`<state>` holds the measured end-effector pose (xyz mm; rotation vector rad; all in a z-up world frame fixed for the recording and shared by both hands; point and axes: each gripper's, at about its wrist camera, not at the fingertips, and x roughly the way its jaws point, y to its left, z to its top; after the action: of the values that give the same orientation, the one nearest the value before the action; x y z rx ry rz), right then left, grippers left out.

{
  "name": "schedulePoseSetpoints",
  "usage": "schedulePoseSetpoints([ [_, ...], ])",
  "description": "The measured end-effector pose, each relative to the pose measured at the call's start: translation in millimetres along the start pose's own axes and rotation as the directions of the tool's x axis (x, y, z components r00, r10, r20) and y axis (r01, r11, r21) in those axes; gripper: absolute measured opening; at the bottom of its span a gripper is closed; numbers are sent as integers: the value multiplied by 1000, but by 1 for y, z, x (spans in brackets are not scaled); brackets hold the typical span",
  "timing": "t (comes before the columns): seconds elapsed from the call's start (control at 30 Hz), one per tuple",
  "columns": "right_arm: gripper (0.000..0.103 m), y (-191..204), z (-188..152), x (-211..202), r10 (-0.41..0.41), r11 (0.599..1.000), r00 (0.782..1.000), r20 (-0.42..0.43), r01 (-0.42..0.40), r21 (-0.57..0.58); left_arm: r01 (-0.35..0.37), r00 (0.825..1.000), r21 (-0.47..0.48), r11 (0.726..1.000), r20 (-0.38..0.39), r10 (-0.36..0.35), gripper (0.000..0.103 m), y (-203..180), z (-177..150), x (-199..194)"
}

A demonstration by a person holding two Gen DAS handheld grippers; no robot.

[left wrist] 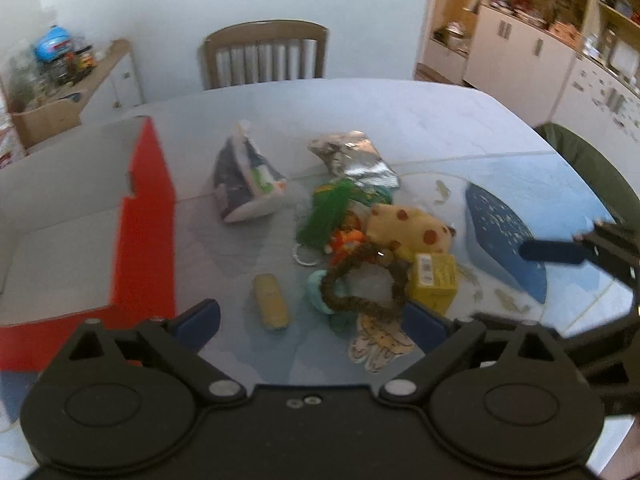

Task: Organize objects
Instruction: 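Reach the right gripper toward the yellow juice carton among the items, then grasp the yellow carton with the right gripper while the left gripper grasps the face card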

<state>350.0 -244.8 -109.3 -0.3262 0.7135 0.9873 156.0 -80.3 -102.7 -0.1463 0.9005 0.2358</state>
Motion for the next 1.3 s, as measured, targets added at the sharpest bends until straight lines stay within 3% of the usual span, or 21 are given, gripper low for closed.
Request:
schedulePoseSetpoints([
  [0.13,73,-12,4,6,16,1000,1000,-3,-16,-11,15,1000,10,1000,-24,-15,95,-7,-11,13],
  [0.33,62,-22,13,16,69,998,997,-17,-69,-9,18,998,-78,997,-51,-22,91,-14,-19,32],
  [0.47,56,-25,15,29,97,995,994,-46,-98,-9,45,997,-70,996,-54,-49,92,-23,-26,43],
  [0.63,52,-24,18,40,153,988,985,-82,-155,-19,31,999,2,1000,-40,-31,82,-39,-29,49],
  [0.7,45,-21,19,46,160,986,983,-95,-163,-25,31,998,12,999,-47,-31,75,-43,-29,55],
  [0.9,40,-19,20,51,175,984,979,-107,-178,-22,28,998,7,1000,-49,-27,57,-43,-28,60],
  [1.3,36,-22,15,41,142,990,986,-90,-140,29,54,997,-55,997,-52,-57,47,-38,-26,54],
])
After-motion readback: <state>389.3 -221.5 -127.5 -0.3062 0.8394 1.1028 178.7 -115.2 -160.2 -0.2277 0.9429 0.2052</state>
